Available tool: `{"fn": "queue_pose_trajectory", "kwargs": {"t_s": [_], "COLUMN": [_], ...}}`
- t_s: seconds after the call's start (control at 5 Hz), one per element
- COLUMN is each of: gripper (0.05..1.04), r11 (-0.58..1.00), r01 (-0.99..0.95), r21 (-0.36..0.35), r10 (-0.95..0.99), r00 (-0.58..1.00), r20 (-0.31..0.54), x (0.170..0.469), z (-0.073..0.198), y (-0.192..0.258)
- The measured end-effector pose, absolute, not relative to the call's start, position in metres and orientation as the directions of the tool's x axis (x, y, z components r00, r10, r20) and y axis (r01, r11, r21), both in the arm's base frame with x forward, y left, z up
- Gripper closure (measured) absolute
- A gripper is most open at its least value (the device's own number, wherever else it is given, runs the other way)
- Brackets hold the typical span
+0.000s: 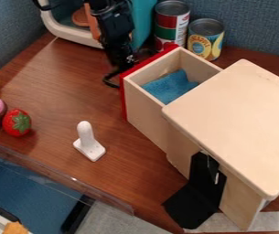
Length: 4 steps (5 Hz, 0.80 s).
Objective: Open the drawer
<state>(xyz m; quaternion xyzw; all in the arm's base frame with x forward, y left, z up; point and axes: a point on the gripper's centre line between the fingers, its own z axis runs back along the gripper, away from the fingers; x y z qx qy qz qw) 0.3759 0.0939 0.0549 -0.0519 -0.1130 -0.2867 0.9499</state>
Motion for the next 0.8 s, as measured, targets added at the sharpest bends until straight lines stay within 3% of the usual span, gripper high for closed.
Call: {"fn": "queue_pose_trajectory", "kwargs": {"t_s": [0.2,0.6,0.8], "gripper": [0.091,0.083,0.083], "r11": [0.726,0.499,0.448], "r01": [0.687,0.866,0.893], "r21": [-0.020,-0.029,-0.044], "r10": [-0.664,-0.849,-0.879], "r00": [0.708,0.495,0.449], "r20": [0.240,0.182,0.159], "x": [0.381,0.355,0.322], "z": [0.076,0.116,0.109], "y": [0.094,0.092,0.083]}}
